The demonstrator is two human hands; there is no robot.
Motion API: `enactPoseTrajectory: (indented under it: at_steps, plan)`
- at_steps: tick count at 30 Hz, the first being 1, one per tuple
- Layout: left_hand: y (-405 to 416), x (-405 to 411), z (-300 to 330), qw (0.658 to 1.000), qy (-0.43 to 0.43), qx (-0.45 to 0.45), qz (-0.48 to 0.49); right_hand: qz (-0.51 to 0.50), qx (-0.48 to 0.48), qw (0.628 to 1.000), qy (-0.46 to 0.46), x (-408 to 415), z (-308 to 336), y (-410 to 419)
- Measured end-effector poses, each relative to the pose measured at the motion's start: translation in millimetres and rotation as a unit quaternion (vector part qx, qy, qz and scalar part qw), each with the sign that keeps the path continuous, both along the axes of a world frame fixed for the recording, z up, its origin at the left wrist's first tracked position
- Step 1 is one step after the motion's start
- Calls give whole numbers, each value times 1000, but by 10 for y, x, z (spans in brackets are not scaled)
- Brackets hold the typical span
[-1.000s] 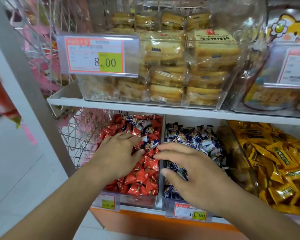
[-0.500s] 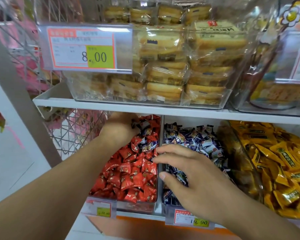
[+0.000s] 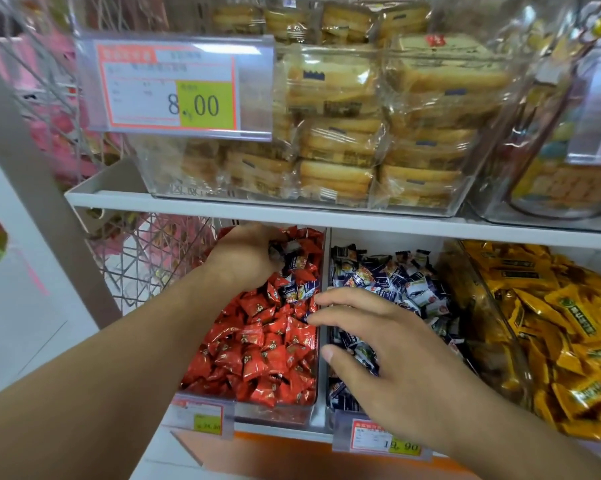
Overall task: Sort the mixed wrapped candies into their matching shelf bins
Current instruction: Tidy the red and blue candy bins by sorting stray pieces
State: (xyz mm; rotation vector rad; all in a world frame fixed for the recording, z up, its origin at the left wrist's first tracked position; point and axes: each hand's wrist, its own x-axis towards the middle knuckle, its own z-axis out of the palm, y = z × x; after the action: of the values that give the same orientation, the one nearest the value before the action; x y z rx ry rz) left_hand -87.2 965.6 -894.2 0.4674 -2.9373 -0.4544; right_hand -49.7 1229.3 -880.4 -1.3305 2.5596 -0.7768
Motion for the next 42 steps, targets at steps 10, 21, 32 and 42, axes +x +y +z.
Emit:
enactPoseTrajectory:
  at_steps: [10, 21, 32, 42]
  plan:
    - [50, 147, -69, 984, 163, 51, 48, -3, -6, 1000, -11, -6, -10, 5]
    - [440, 871, 259, 858, 268, 435, 56, -40, -39, 998, -23, 39, 44, 21]
    - [1061, 1150, 393, 859, 166, 484, -29, -95, -211, 972, -32, 96, 186, 171]
    - [1042, 1036, 359, 875, 170, 454, 3, -162, -78, 984, 11, -216, 225, 447]
